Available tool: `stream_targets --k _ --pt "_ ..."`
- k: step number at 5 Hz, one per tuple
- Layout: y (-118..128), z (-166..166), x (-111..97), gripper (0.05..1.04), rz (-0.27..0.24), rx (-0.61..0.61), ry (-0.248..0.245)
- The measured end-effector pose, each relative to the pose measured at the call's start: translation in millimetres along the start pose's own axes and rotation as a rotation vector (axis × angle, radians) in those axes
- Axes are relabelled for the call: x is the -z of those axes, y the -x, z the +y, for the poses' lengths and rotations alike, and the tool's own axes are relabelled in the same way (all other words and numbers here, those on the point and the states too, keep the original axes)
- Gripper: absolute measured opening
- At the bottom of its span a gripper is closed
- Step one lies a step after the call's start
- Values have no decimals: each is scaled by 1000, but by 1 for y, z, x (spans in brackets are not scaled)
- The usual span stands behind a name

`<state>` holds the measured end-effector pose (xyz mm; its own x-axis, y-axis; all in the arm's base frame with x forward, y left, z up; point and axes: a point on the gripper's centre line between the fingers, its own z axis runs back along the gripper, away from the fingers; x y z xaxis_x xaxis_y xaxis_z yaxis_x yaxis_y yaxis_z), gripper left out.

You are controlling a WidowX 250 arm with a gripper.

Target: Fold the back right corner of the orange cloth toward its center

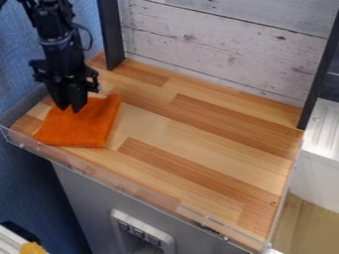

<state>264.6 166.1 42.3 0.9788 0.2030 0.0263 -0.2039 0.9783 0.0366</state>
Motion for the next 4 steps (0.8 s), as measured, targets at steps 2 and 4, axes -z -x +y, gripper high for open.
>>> stream_targets --k 2,4 --pt "-1 2 25 66 69 -16 15" --pt "-7 -1 25 235 83 10 45"
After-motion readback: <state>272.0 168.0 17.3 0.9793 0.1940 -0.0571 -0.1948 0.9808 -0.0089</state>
